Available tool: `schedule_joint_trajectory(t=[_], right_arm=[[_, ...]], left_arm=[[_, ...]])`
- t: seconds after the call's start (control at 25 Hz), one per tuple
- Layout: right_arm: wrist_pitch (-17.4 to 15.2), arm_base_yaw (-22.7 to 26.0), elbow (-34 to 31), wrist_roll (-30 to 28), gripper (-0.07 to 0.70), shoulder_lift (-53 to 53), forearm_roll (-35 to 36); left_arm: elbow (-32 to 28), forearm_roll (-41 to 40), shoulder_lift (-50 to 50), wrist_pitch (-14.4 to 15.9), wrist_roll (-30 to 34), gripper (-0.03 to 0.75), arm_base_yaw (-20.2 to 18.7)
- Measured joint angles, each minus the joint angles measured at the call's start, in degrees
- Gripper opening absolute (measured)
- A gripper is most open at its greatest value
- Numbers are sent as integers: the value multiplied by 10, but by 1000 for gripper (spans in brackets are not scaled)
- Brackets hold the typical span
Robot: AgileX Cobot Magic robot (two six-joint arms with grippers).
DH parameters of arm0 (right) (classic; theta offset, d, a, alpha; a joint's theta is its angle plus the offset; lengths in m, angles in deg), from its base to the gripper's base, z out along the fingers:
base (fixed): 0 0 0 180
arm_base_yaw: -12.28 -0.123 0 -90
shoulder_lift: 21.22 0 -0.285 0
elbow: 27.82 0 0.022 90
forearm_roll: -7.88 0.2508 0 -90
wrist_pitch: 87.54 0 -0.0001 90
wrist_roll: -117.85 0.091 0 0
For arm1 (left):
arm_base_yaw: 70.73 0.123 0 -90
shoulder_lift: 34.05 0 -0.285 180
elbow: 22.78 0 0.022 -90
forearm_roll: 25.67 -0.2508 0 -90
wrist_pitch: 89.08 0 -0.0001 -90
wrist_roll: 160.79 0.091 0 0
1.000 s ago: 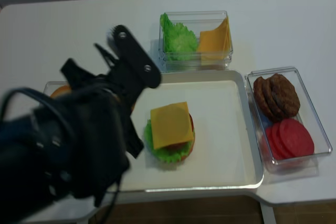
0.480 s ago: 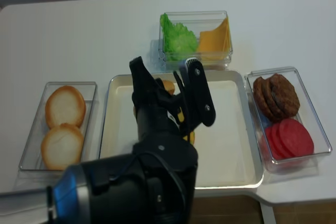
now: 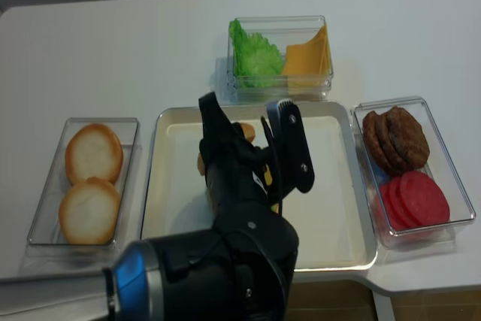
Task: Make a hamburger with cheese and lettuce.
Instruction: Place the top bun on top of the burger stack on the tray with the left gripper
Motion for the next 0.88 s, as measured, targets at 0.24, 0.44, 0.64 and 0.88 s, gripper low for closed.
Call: schedule_joint_trajectory(t=[0.24,0.44,0.64,0.88], right_arm=[[0,0,0,0,445,0,0],[0,0,0,0,445,0,0],[0,0,0,0,445,0,0],[0,0,0,0,445,0,0]], left_arm=[[1,-34,10,-3,-20,173,-9],[2,-39,30,-5,-24,173,-9],[2,-49,44,-10,-25,173,-9],[2,-63,47,-21,-27,173,-9]])
